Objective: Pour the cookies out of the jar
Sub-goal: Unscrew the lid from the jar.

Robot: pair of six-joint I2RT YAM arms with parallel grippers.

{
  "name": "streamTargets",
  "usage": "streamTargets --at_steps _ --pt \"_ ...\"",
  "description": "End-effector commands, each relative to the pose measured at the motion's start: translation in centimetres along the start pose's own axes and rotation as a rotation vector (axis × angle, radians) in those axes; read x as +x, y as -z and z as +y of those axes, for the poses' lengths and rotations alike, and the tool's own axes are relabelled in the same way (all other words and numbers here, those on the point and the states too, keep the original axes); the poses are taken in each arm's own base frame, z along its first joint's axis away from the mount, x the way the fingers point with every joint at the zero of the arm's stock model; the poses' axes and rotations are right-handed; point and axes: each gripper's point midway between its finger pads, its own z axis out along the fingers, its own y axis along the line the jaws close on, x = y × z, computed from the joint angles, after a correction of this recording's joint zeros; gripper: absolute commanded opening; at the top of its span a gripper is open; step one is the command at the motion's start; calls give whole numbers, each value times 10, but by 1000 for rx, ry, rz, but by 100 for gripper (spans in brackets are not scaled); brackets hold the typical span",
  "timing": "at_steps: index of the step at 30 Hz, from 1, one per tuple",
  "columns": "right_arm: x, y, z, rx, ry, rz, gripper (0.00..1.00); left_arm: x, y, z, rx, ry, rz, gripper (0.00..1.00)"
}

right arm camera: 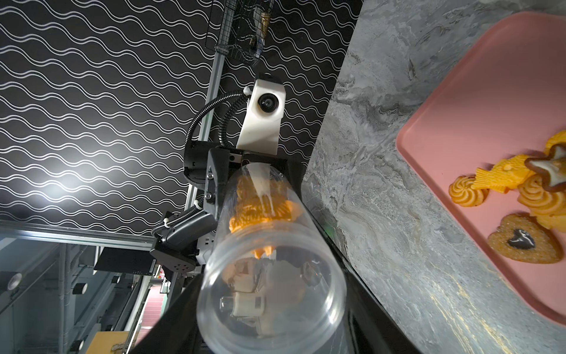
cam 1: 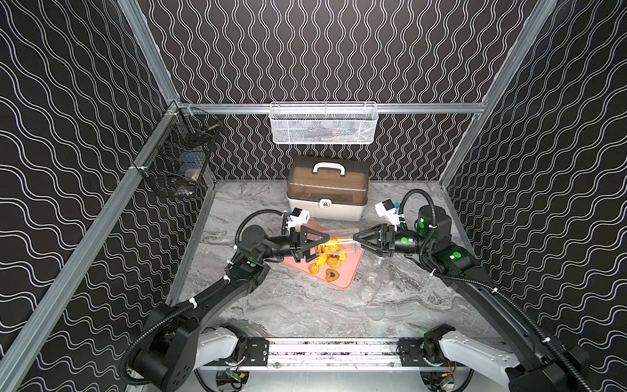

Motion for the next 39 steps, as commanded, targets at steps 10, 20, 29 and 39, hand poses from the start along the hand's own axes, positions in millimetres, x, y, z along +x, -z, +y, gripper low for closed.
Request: streamTargets --at_steps 10,20,29,39 --pt "-2 1 12 -44 344 -7 60 2 -2 -9 46 11 42 64" --pt "2 5 -6 51 646 -15 59 5 -2 -2 32 23 55 64" --pt "1 6 -16 98 871 -28 62 4 -2 2 35 34 54 64" --pt "-9 12 -31 206 1168 -119 61 5 -1 3 47 47 60 64"
